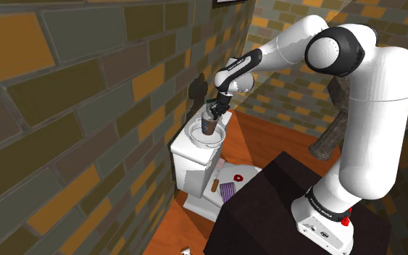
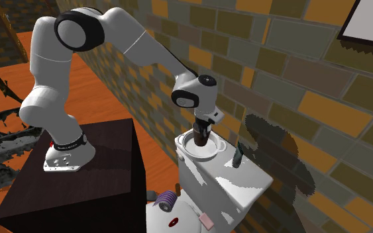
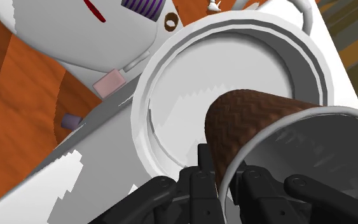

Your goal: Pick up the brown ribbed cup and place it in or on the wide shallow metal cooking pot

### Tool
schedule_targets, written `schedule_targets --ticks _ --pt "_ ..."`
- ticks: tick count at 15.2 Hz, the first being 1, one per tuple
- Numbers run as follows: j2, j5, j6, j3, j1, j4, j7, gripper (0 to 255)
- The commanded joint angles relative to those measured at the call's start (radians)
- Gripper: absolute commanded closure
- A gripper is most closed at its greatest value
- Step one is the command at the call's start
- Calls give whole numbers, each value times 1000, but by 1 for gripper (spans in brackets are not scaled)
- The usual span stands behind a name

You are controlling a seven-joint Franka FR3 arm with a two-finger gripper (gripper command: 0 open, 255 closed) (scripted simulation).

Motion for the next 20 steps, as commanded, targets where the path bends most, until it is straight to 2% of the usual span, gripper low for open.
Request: schedule_targets --ticks 1,3,4,9,13,20 --pt "1 0 1 0 0 0 0 255" --pt "1 0 1 0 0 0 0 255" --pt "1 0 1 0 0 0 0 0" --pt "1 0 1 0 0 0 0 0" --pt "-91 -38 -92 -25 6 3 24 0" --pt "-91 -38 -92 -25 6 3 25 0"
